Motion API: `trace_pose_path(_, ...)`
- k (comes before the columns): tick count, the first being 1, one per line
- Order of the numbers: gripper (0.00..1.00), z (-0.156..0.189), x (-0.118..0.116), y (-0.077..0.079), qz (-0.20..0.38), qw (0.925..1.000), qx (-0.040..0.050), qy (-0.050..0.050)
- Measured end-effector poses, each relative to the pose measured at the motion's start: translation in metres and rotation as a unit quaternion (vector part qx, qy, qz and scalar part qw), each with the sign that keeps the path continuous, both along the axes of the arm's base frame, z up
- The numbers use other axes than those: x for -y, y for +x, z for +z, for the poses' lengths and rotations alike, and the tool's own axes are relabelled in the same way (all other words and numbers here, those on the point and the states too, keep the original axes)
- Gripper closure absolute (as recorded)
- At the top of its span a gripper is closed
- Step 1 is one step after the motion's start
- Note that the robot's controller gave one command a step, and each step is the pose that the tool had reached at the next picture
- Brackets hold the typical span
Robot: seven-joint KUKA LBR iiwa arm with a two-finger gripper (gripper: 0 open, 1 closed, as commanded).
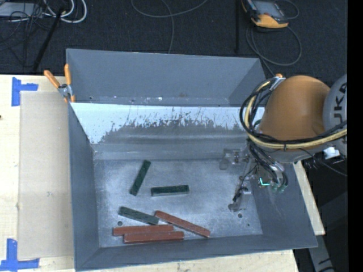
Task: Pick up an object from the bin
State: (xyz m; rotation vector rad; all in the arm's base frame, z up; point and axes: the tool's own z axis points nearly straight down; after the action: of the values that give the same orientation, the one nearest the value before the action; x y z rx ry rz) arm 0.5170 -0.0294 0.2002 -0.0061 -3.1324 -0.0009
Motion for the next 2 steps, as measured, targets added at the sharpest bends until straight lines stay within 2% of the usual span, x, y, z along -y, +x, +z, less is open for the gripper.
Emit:
trace_pose_path(1, 0.00, -0.083, -0.052, 0.060, 0.007, 1.0000, 0.0028, 0.001)
trace_pose_path(2, 0.00, -0.133, -0.097, 0.072, 0.051, 0.9987, 0.0024, 0.001)
